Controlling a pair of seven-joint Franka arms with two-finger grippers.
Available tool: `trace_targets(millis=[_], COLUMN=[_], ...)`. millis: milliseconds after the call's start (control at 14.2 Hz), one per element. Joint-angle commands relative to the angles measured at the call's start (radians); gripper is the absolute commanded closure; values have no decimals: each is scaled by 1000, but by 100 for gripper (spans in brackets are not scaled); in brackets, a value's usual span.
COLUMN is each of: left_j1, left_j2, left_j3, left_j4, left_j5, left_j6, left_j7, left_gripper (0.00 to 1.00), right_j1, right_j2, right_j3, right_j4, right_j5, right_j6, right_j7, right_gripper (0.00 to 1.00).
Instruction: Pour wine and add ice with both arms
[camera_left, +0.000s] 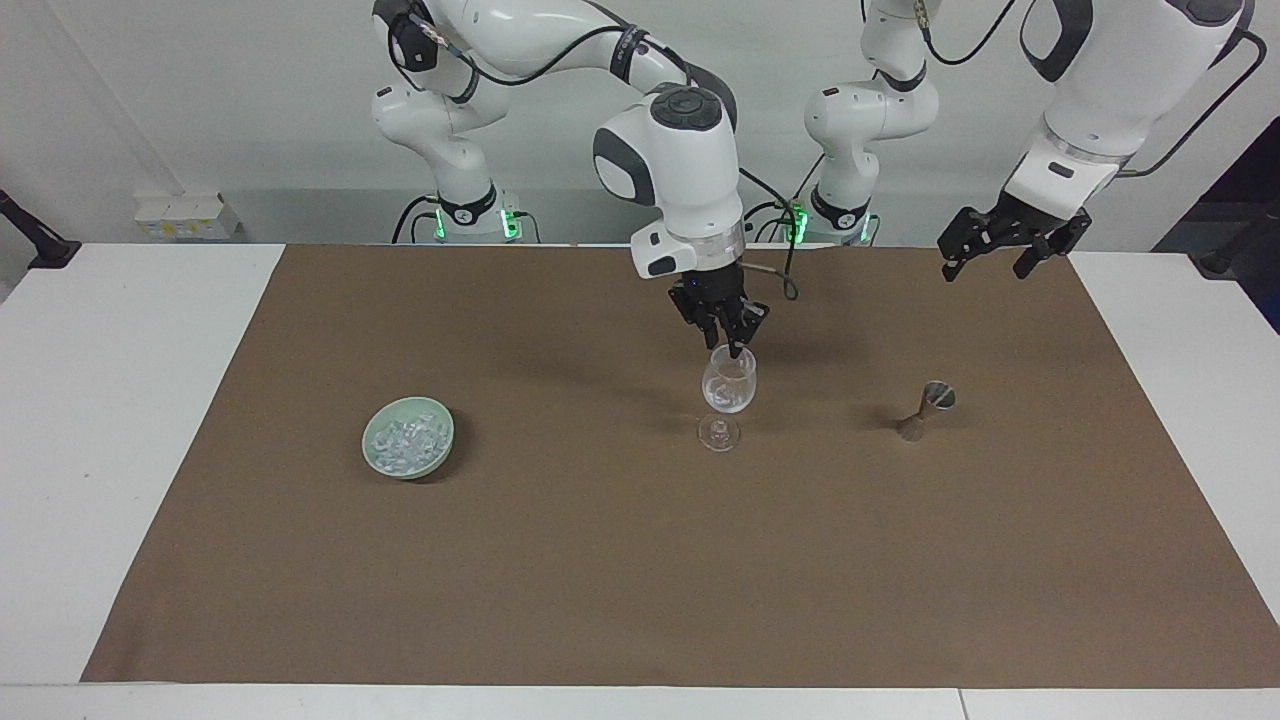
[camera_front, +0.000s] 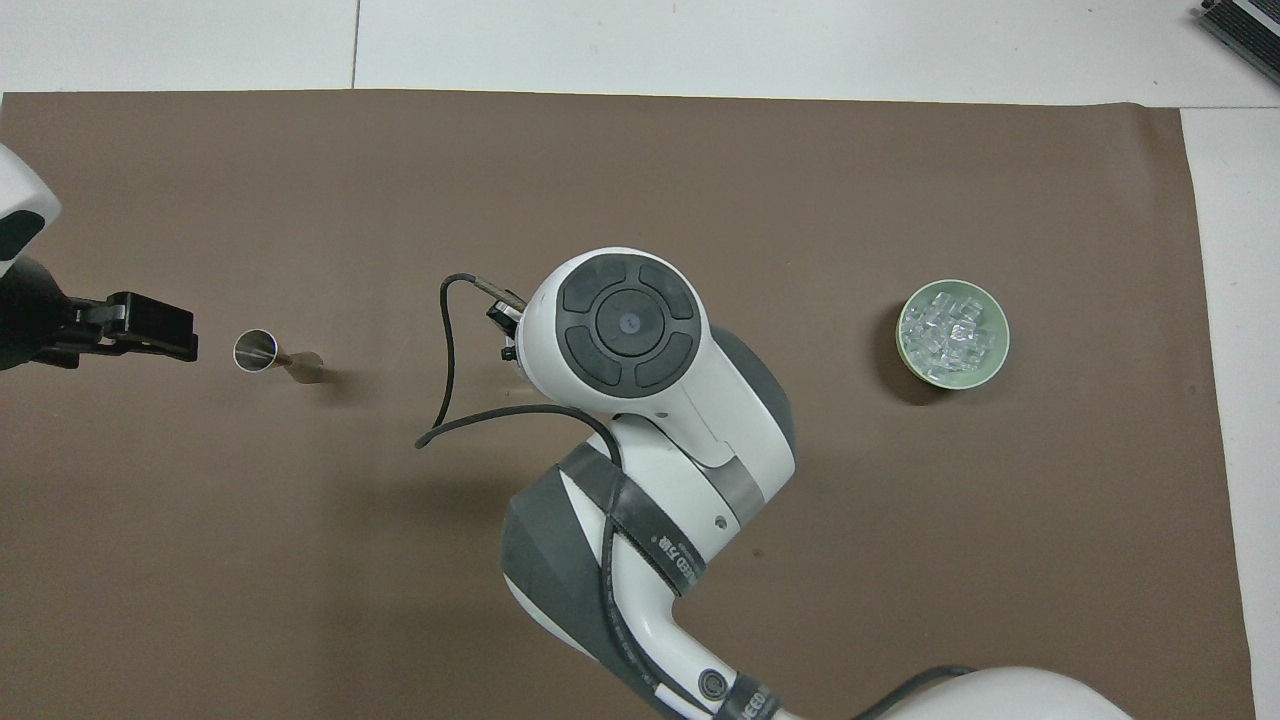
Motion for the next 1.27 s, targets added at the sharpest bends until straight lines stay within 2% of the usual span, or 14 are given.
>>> trace_targets(millis=[0, 70, 352, 563, 704, 915, 985, 1196], left_j1=[-17, -17, -8, -6, -6, 0, 3, 3], left_j2=[-13, -12, -19, -34, -35, -36, -36, -36], left_j3=[19, 25, 28, 45, 48, 50, 50, 50], left_j4=[-12, -10, -18, -10, -4, -3, -3, -3], left_j5=[9, 13, 13, 11, 10, -1, -19, -32], left_j6=[-4, -4, -9, -38, -41, -37, -30, -27], left_j7=[51, 127, 147, 147, 150, 141, 140, 140], left_gripper=[0, 0, 0, 0, 0, 0, 0, 0], right_j1=[-17, -17, -33, -87, -110, -152, -170, -230], right_j2=[-37, -37, -78, -186, -238, -269, -278, -318], right_j3=[3, 3, -5, -3, -3, -3, -3, -3], right_j4=[-7, -5, -33, -132, -165, -165, -165, -166], right_j5=[-4, -4, -24, -22, -22, -21, -21, -19], right_j6=[-30, -23, -38, -44, -102, -153, -164, -271], right_j7=[11, 11, -1, -67, -120, -211, -242, -367], right_gripper=[60, 60, 57, 52, 49, 31, 28, 28])
